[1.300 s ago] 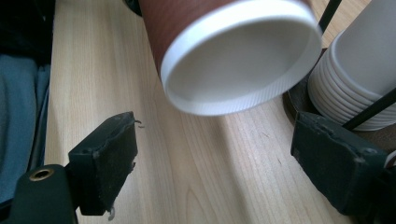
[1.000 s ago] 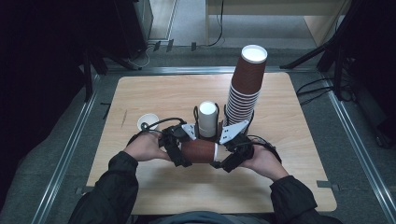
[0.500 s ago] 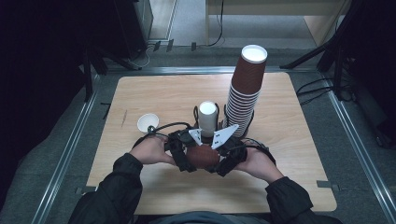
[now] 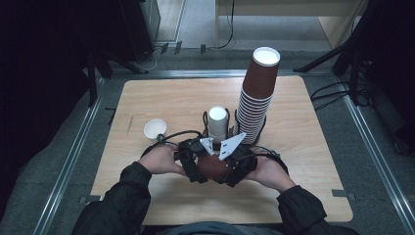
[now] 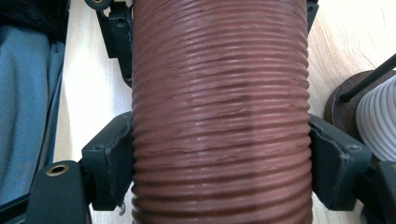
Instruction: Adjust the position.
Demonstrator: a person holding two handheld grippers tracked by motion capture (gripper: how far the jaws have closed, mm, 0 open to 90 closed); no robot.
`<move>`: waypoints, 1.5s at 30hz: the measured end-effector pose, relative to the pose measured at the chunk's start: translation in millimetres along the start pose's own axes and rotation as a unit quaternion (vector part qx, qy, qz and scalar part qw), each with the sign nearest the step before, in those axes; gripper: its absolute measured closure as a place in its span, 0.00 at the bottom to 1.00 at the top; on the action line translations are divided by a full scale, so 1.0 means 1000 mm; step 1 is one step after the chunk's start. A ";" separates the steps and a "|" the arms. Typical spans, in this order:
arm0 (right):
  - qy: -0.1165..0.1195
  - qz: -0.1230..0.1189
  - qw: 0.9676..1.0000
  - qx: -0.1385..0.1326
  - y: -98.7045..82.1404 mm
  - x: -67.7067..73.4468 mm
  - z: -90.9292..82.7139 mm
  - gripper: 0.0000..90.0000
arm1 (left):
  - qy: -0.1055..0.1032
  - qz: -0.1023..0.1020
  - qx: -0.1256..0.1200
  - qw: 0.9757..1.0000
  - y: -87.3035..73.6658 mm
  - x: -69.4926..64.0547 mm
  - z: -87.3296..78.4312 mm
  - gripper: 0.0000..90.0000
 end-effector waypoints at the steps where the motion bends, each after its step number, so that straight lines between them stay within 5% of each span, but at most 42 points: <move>1: 0.001 0.000 1.000 0.000 0.001 0.001 -0.001 0.23 | 0.001 -0.001 -0.005 1.000 0.000 0.000 -0.001 0.08; 20: -0.008 -0.002 1.000 -0.026 -0.003 -0.004 -0.016 0.22 | 0.013 -0.041 -0.061 0.997 -0.011 0.010 -0.018 0.00; 33: -0.016 0.008 0.999 -0.051 -0.004 -0.006 -0.027 0.22 | 0.020 -0.078 -0.103 0.991 -0.020 0.018 -0.032 0.00; 37: -0.012 0.011 0.998 -0.060 -0.004 -0.006 -0.028 0.22 | 0.007 -0.093 -0.135 0.986 -0.015 0.017 -0.037 0.00; 42: -0.006 0.010 0.997 -0.079 -0.002 -0.005 -0.031 0.22 | -0.013 -0.115 -0.190 0.975 -0.005 0.013 -0.041 0.00; 44: -0.007 0.006 0.996 -0.087 0.000 -0.004 -0.032 0.22 | -0.014 -0.114 -0.195 0.974 -0.003 0.013 -0.041 0.00; 45: -0.008 0.005 0.996 -0.088 0.000 -0.004 -0.032 0.22 | -0.018 -0.117 -0.203 0.972 0.000 0.012 -0.042 0.00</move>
Point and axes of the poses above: each handheld gripper's, and its own axes: z roughly forward along the jaws, y roughly out of its top, x roughly to its left, the point moved 9 cm from there along z, roughly forward along the jaws, and after that the axes turned 12 degrees about y, right-handed, at the moved point
